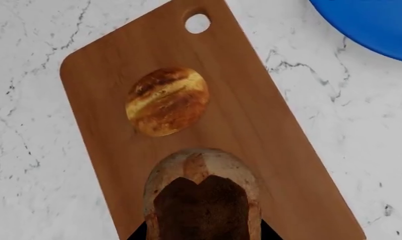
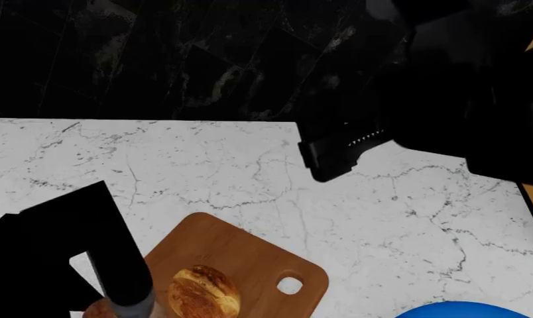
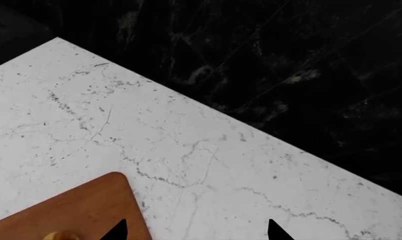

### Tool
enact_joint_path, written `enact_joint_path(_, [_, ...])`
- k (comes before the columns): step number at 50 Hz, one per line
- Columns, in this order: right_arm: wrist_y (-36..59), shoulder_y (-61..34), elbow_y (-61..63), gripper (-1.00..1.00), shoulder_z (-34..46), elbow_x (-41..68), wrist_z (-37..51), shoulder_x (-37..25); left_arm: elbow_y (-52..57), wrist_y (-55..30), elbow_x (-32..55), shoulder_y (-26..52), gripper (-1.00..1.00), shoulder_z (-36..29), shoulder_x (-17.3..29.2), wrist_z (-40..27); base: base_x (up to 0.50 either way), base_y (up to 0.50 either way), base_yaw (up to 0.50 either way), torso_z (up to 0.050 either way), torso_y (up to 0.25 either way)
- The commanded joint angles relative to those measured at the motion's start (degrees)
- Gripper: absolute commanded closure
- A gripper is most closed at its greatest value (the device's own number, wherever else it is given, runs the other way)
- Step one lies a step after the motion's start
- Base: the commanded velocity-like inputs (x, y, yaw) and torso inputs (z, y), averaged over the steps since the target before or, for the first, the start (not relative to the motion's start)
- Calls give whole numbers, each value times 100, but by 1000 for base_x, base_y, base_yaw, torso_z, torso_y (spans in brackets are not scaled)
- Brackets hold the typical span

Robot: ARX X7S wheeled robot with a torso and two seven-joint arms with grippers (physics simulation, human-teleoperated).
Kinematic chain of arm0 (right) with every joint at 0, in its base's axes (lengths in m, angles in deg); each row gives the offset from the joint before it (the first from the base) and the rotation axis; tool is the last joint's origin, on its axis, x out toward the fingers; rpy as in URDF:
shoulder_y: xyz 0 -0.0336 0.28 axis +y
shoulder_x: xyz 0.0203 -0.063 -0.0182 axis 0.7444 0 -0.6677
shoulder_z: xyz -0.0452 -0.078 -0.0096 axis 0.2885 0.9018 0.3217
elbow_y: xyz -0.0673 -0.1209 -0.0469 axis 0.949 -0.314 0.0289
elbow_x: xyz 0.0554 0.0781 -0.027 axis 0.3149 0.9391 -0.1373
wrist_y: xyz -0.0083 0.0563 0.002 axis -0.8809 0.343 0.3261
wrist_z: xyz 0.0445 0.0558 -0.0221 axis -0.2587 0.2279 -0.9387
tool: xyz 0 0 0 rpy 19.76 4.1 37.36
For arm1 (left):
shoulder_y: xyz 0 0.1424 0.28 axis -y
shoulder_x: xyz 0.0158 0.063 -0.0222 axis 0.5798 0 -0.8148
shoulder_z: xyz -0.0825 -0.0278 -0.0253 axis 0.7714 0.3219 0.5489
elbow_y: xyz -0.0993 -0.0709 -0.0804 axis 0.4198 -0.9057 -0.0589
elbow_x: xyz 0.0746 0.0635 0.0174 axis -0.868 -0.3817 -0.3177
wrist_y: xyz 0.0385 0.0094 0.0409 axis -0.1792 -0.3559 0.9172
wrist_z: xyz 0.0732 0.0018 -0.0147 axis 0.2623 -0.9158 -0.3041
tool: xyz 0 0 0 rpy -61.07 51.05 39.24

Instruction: Place all breads on the cutting board.

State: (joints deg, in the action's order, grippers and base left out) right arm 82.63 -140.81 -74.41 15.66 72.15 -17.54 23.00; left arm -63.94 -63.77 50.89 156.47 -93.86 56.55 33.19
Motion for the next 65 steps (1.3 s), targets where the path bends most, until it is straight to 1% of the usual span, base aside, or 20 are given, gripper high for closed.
enact_joint_path(1, [-65, 96, 26, -100, 27, -16, -30, 7, -258, 35, -504, -297, 100, 89, -129, 266, 0, 0, 0, 0, 0])
enact_joint_path(5, [-56, 94, 36, -100, 33, -8, -27, 0, -268, 70, -556, -338, 100, 98, -160, 302, 0, 0, 0, 0, 0])
enact_joint_path(8, [-83, 125, 39, -100, 36, -14, -32, -3, -312, 35, -788, -356, 100, 126, -191, 367, 0, 0, 0, 0, 0])
enact_joint_path(11, [-112, 163, 54, -100, 36, -11, -32, -3, -353, 78, -760, -367, 100, 120, -212, 375, 0, 0, 0, 0, 0])
enact_joint_path(16, [-136, 189, 65, -100, 35, -10, -46, -18, -422, 97, -1022, -429, 100, 154, -270, 478, 0, 0, 0, 0, 0])
enact_joint_path(21, [-130, 202, 75, -100, 45, 8, -45, -14, -316, 104, -933, -504, 100, 71, -281, 435, 0, 0, 0, 0, 2])
enact_joint_path(22, [-126, 202, 81, -100, 49, 9, -40, -13, -310, 92, -935, -501, -100, 51, -281, 422, 0, 0, 0, 0, 0])
enact_joint_path(32, [-92, 148, 37, -100, 76, 2, -76, 41, -166, 101, -618, -289, -100, 18, -248, 290, 0, 0, 0, 0, 0])
enact_joint_path(40, [-100, 145, 46, -100, 79, 3, -60, 22, -108, 120, -328, 65, -100, 69, -263, 188, 0, 0, 0, 0, 0])
enact_joint_path(48, [-110, 153, 103, -100, 44, 86, 11, -20, -35, 254, 3, 524, -100, 281, -152, 94, 0, 0, 0, 2, 0])
enact_joint_path(53, [-72, 39, 94, -100, 7, 117, 77, -72, 100, 443, 127, 583, -100, 393, -16, 18, 0, 0, 0, 0, 0])
enact_joint_path(57, [-132, 84, 151, -100, -47, 178, 125, -146, 106, 591, 88, 659, -100, 652, 109, 127, 0, 0, 0, 0, 0])
enact_joint_path(62, [-177, 93, 164, -100, -72, 182, 118, -157, 117, 761, 108, 748, -100, 812, 244, 96, 0, 0, 0, 0, 0])
enact_joint_path(63, [-206, 81, 273, -100, -63, 85, 88, -184, 160, 986, -60, 671, -100, 927, 332, 17, 0, 0, 0, 0, 0])
enact_joint_path(65, [-330, 119, 380, -100, -49, -110, 135, -232, 319, 1121, -341, 502, -100, 980, 435, -48, 0, 0, 0, 0, 0])
